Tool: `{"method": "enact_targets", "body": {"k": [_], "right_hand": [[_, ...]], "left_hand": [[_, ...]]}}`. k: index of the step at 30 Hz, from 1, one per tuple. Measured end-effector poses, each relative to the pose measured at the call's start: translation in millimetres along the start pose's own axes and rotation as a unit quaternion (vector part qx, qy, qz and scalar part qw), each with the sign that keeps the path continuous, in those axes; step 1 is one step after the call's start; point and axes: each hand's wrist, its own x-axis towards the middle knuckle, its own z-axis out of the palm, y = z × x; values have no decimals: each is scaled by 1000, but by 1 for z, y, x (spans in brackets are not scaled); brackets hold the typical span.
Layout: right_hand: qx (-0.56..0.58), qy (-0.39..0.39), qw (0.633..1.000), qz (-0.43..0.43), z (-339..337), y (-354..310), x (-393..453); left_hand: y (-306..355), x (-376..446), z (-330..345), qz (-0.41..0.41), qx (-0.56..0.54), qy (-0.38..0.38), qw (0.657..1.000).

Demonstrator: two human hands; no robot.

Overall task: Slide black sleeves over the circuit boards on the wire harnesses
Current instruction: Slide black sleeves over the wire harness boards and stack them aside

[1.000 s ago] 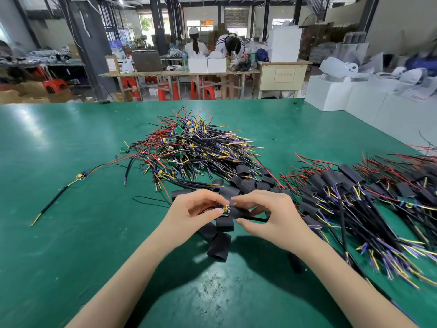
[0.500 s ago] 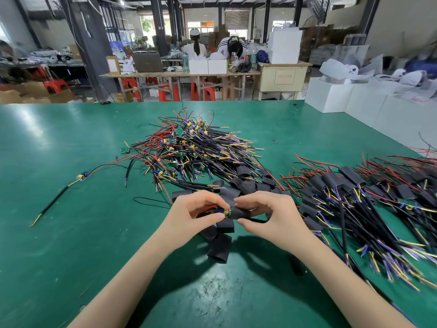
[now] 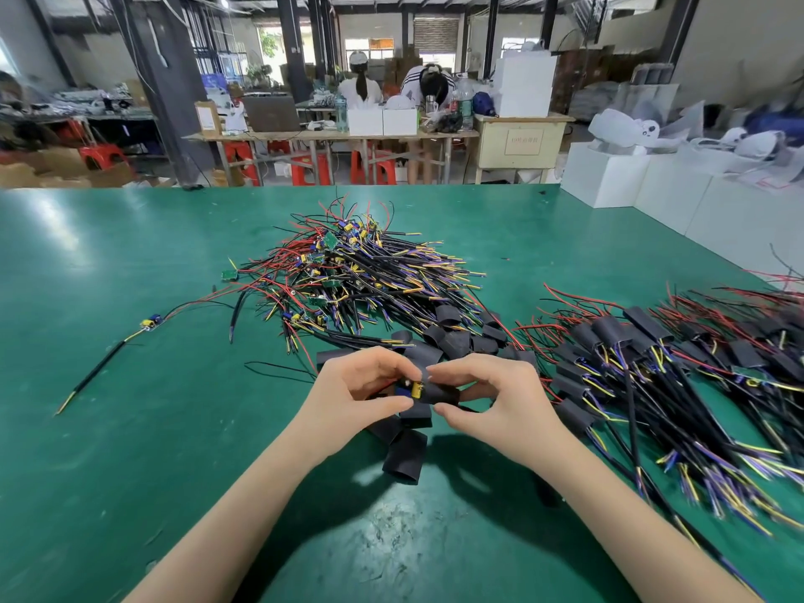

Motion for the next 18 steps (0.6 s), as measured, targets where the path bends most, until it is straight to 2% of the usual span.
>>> {"method": "enact_targets", "body": {"k": [8,12,15,18], "right_hand": [[-29,12,999,-44,4,-5,-1],[-89,14,994,-63,5,-4,-1],[-146,24,988,-36,6,-2,-2],[-142,32,989,-5,8,-2,0]], "left_hand": [[-1,2,-1,-10,4,19,1000],[-1,3,2,-23,23,32,999],[0,2,3,-26,30,51,998],[1,2,4,-19,32,68,997]]}}
